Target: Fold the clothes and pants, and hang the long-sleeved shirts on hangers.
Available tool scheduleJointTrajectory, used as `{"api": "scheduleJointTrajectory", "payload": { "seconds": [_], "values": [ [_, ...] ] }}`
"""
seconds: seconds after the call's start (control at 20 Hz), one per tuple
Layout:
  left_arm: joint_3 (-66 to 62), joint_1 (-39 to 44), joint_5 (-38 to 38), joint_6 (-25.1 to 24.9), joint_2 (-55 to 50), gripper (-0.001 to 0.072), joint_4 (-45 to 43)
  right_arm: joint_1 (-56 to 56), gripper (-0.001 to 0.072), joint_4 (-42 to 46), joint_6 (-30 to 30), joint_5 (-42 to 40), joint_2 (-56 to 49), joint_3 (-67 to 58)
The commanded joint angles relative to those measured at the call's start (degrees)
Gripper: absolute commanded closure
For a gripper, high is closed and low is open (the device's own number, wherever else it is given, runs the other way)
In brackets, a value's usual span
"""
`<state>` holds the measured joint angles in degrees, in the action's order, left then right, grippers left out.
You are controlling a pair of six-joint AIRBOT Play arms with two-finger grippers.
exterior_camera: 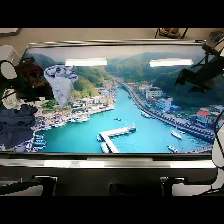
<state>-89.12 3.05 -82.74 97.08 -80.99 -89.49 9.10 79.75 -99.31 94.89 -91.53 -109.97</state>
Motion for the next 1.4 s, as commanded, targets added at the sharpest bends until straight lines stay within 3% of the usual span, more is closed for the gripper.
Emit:
{"api": "scheduleJointTrajectory", "payload": {
  "seconds": [0.0, 0.25, 0.45, 0.55, 0.6, 0.7, 0.75, 0.85, 1.05, 1.15, 1.2, 1.25, 1.3, 1.35],
  "values": [
    [0.0, 0.0, 7.5, 0.0, -0.4, -0.0004, 0.0, -0.1, 0.0019, 0.0, -1.0, -6.5, 0.0, 0.0],
    [0.0, 0.5, 20.4, 1.1, -0.9, -0.0003, 1.2, -0.1, 0.0019, 0.1, -1.0, -14.7, 0.0, 0.0],
    [-1.7, 0.3, 38.3, 1.1, -5.4, -0.0004, 1.2, -0.1, 0.0018, 0.0, -1.0, -23.2, 0.0, 0.0],
    [-9.0, -2.7, 31.5, 3.5, -14.2, -0.0005, 1.3, -0.1, 0.0019, 0.0, -1.0, -24.5, 0.0, 0.0],
    [-13.4, -4.6, 27.1, 6.9, -18.9, -0.0005, 1.3, -0.1, 0.0019, 0.0, -0.9, -24.2, 0.0, 0.0],
    [-21.6, -9.1, 19.9, 18.5, -27.4, -0.0006, 2.8, -0.1, 0.0019, 0.0, 0.4, -22.0, -0.1, 0.0],
    [-23.7, -10.8, 18.4, 19.3, -30.2, -0.0006, 5.9, -0.1, 0.0019, 0.0, 1.5, -20.5, -0.1, 0.0],
    [-24.8, -12.5, 18.9, 19.3, -34.6, -0.0006, 13.5, -0.1, 0.0018, 0.0, 2.3, -18.3, -0.4, 0.0],
    [-24.8, -11.8, 26.7, 9.8, -39.7, -0.0005, 25.9, -0.1, 0.0018, -1.5, 4.5, -16.8, -1.8, 0.0],
    [-24.8, -10.9, 31.0, 7.9, -40.5, -0.0002, 29.1, -0.1, 0.0018, -3.0, 4.7, -15.0, -2.4, 0.0],
    [-24.8, -10.4, 31.9, 7.9, -40.6, 0.0076, 29.1, -0.1, 0.0020, -3.7, 4.7, -14.2, -2.4, 0.0],
    [-24.8, -10.1, 31.6, 7.9, -40.4, 0.0451, 29.5, -0.1, 0.0038, -4.7, 4.7, -13.4, -2.4, 0.0],
    [-24.8, -9.9, 31.2, 7.2, -40.0, 0.0678, 31.4, -0.1, 0.0087, -5.5, 5.2, -13.3, -2.4, 0.0],
    [-24.9, -9.6, 31.5, 6.2, -38.9, 0.0687, 32.7, -0.1, 0.0112, -6.1, 6.1, -13.9, -2.3, 0.0]
  ]
}}
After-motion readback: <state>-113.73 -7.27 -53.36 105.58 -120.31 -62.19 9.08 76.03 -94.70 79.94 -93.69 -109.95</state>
